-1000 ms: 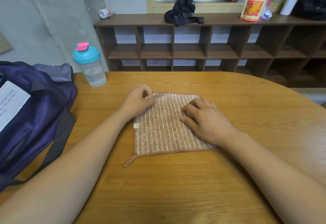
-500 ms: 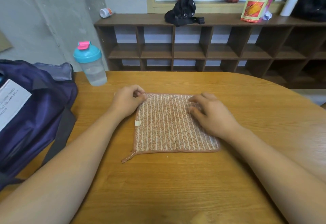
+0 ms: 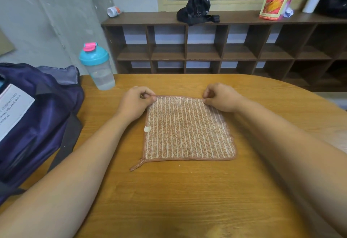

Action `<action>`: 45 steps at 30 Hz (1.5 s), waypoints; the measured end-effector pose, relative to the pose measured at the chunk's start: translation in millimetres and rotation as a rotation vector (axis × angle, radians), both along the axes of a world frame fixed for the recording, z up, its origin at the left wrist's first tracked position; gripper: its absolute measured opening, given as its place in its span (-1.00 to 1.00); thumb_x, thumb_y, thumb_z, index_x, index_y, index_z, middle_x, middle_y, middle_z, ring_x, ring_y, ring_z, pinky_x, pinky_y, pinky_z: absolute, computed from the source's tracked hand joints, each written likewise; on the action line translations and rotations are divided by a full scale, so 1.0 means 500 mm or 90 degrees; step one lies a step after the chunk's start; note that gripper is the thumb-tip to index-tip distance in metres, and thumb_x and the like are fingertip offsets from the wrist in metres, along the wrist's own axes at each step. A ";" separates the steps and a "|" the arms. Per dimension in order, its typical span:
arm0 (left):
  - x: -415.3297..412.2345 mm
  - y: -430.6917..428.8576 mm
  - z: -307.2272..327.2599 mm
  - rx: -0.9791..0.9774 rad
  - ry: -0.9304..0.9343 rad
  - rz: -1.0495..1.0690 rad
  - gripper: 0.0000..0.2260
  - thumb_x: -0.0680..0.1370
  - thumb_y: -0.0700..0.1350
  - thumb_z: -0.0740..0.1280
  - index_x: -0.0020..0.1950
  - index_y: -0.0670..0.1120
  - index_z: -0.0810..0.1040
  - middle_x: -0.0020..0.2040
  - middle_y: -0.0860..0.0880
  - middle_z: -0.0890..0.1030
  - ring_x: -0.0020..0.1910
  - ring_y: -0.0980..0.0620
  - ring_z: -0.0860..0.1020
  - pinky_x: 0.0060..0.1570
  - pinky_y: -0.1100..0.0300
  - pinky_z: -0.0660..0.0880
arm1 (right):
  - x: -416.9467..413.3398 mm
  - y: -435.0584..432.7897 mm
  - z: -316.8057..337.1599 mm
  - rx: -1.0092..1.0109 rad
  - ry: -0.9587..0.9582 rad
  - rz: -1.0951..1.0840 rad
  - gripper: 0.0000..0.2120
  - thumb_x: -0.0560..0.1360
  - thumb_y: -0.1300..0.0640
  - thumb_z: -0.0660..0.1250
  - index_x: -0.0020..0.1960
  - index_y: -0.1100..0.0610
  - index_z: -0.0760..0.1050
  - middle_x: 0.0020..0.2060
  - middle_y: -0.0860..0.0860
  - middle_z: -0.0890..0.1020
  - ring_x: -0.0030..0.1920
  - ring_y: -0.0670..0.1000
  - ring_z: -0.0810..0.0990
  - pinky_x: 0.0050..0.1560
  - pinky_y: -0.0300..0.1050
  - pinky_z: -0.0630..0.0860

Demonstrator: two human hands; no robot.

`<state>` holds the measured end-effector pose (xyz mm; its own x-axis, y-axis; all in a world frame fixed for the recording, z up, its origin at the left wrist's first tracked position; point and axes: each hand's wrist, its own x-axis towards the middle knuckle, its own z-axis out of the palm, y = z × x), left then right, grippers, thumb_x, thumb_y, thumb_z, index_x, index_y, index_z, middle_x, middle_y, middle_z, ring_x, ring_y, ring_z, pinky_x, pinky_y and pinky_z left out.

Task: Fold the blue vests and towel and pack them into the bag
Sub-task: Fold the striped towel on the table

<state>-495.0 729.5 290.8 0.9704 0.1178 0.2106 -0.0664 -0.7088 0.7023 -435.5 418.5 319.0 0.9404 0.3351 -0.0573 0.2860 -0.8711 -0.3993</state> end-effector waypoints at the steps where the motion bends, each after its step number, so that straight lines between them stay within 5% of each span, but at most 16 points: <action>1: 0.001 0.000 0.000 -0.005 -0.003 0.001 -0.97 0.56 0.02 0.52 -0.04 0.14 0.71 -0.03 0.08 0.62 -0.02 0.12 0.55 0.04 0.08 0.49 | 0.002 -0.002 0.006 0.001 0.027 0.001 -0.97 0.62 0.10 0.41 0.03 0.00 0.56 -0.07 -0.03 0.68 -0.05 -0.01 0.68 0.08 -0.03 0.61; 4: 0.003 -0.001 0.001 -0.021 -0.020 0.001 -0.96 0.55 0.04 0.53 -0.03 0.14 0.71 -0.03 0.09 0.63 -0.02 0.14 0.54 0.01 0.10 0.45 | 0.000 -0.004 0.019 -0.023 0.045 0.010 -0.95 0.66 0.18 0.33 0.03 0.07 0.55 -0.06 0.02 0.69 -0.05 0.01 0.70 -0.09 -0.14 0.59; 10: -0.016 -0.003 0.035 -0.032 -0.066 0.001 -0.97 0.56 0.02 0.52 -0.02 0.13 0.72 0.01 0.06 0.63 -0.08 0.13 0.51 -0.08 0.14 0.42 | -0.035 -0.026 0.053 0.037 -0.103 0.017 -0.90 0.68 0.17 0.29 0.03 -0.02 0.46 -0.09 -0.07 0.64 -0.05 -0.04 0.62 0.25 0.16 0.55; 16: -0.098 0.013 0.091 -0.005 -0.082 -0.046 -0.96 0.56 -0.01 0.53 -0.01 0.13 0.71 -0.03 0.08 0.66 -0.08 0.05 0.53 0.00 0.10 0.48 | -0.134 -0.067 0.094 0.137 -0.194 0.072 -0.79 0.63 0.20 0.42 0.23 -0.01 0.55 -0.03 -0.17 0.65 0.03 -0.16 0.63 0.13 -0.17 0.55; 24: -0.260 0.006 0.104 0.050 -0.035 -0.141 -0.90 0.53 -0.09 0.55 0.00 0.10 0.73 -0.08 0.09 0.63 -0.07 0.11 0.54 -0.08 0.39 0.41 | -0.285 -0.108 0.061 0.131 -0.216 0.181 -0.85 0.57 0.22 0.46 0.09 0.01 0.66 -0.02 -0.16 0.66 0.06 -0.15 0.61 0.13 -0.26 0.53; 29: -0.318 0.007 0.072 0.086 -0.035 -0.200 -0.87 0.53 -0.10 0.56 0.00 0.13 0.73 0.00 0.08 0.63 -0.02 0.03 0.58 0.07 0.14 0.51 | -0.340 -0.128 0.021 0.151 -0.213 0.189 -0.83 0.54 0.27 0.48 0.06 0.04 0.65 -0.01 -0.12 0.63 0.05 -0.10 0.61 0.09 -0.20 0.54; 36: -0.337 0.001 0.038 0.156 -0.071 -0.268 -0.82 0.50 -0.16 0.58 0.00 0.11 0.71 0.04 0.16 0.61 0.10 0.09 0.60 0.15 0.06 0.54 | -0.359 -0.135 -0.027 0.182 -0.177 0.207 -0.80 0.53 0.29 0.48 0.01 0.01 0.64 -0.01 -0.11 0.61 -0.02 -0.05 0.63 -0.01 -0.03 0.58; 45: -0.327 0.006 0.025 0.298 -0.148 -0.222 -0.84 0.54 -0.14 0.52 0.04 0.10 0.66 0.04 0.18 0.56 0.09 0.07 0.52 0.06 -0.06 0.42 | -0.353 -0.134 -0.051 0.153 -0.262 0.215 -0.81 0.55 0.29 0.47 0.09 0.06 0.66 0.02 -0.06 0.57 0.02 -0.01 0.59 0.00 0.05 0.58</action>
<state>-658.4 732.3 303.2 0.8579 -0.3535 0.3729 -0.4629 -0.8468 0.2621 -611.8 351.4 293.4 0.7082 0.5781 0.4053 0.7054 -0.6033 -0.3720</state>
